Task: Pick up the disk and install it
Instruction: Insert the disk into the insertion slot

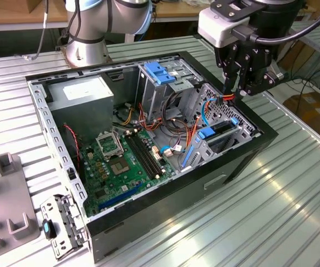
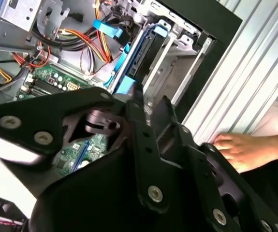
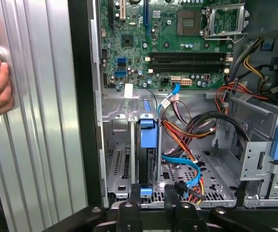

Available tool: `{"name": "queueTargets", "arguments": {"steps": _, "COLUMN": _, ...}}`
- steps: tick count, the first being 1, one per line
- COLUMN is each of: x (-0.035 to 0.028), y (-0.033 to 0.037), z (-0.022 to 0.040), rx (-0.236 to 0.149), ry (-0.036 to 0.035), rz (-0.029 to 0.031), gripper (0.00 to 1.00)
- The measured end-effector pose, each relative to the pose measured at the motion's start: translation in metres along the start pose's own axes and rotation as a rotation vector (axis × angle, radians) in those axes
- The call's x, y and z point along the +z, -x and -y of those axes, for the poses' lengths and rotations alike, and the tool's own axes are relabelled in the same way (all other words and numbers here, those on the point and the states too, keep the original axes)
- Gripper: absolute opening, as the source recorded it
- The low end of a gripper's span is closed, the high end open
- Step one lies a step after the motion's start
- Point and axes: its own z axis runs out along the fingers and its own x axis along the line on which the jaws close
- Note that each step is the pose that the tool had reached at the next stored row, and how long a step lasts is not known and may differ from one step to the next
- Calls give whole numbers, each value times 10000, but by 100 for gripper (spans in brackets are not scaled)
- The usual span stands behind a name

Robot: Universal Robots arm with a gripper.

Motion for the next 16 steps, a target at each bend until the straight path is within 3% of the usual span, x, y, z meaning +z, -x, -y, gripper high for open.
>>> {"name": "queueTargets", "arguments": {"steps": 1, "x": 7, "y": 1, "z": 22, "rx": 1, "ry": 66, "rz": 1, "gripper": 30}}
{"name": "queueTargets", "arguments": {"steps": 2, "x": 20, "y": 2, "z": 76, "rx": 1, "ry": 202, "rz": -2, "gripper": 24}}
{"name": "queueTargets", "arguments": {"steps": 3, "x": 27, "y": 2, "z": 100, "rx": 2, "ry": 259, "rz": -4, "gripper": 18}}
{"name": "queueTargets", "arguments": {"steps": 4, "x": 32, "y": 3, "z": 118, "rx": 3, "ry": 307, "rz": -4, "gripper": 18}}
{"name": "queueTargets", "arguments": {"steps": 6, "x": 51, "y": 3, "z": 184, "rx": 9, "ry": 460, "rz": -5, "gripper": 11}}
{"name": "queueTargets", "arguments": {"steps": 10, "x": 120, "y": 2, "z": 341, "rx": 11, "ry": 566, "rz": -2, "gripper": 11}}
{"name": "queueTargets", "arguments": {"steps": 12, "x": 149, "y": 2, "z": 371, "rx": 14, "ry": 706, "rz": -3, "gripper": 11}}
{"name": "queueTargets", "arguments": {"steps": 13, "x": 162, "y": 2, "z": 379, "rx": 15, "ry": 793, "rz": -2, "gripper": 11}}
{"name": "queueTargets", "arguments": {"steps": 15, "x": 187, "y": 2, "z": 393, "rx": 20, "ry": 1228, "rz": -3, "gripper": 11}}
{"name": "queueTargets", "arguments": {"steps": 16, "x": 208, "y": 1, "z": 406, "rx": 21, "ry": 1373, "rz": -1, "gripper": 11}}
